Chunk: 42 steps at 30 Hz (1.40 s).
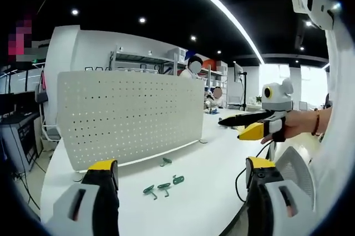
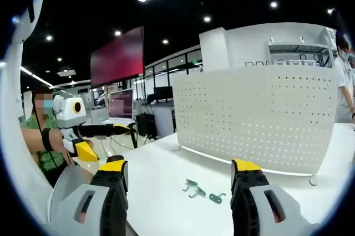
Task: Insert the hook assembly into the mounting plate slot until the hook locks in place.
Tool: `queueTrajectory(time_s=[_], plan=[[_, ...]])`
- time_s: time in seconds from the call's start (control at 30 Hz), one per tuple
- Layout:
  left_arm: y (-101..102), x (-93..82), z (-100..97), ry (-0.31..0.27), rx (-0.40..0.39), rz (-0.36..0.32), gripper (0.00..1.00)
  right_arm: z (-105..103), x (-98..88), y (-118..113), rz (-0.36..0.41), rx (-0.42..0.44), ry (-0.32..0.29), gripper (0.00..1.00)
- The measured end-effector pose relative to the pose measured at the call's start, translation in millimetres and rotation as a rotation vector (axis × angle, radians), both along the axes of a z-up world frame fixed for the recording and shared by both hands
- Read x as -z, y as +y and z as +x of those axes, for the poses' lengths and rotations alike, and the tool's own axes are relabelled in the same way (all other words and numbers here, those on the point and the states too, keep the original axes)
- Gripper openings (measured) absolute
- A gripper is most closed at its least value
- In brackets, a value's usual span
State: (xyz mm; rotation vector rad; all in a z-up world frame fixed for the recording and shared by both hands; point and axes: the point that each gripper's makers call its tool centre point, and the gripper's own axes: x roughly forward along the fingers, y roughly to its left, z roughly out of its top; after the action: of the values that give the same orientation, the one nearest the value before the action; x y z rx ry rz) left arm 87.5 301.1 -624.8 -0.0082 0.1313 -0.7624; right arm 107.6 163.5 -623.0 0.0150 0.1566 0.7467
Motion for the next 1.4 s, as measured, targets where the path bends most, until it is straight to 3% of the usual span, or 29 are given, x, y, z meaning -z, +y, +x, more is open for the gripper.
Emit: queueTrajectory(time_s=[0.6,1.4], plan=[[0.4,19.9,1.2,0.047,-0.004,0.016,1.0,5.3,8.1,-2.4,-0.027,-0.014,0.009,0.8],[5.4,42.7,6.1,0.1,-0.021,0.07,1.0,36.1,41.1,6.0,-0.174,-0.117,0.049,0.76]])
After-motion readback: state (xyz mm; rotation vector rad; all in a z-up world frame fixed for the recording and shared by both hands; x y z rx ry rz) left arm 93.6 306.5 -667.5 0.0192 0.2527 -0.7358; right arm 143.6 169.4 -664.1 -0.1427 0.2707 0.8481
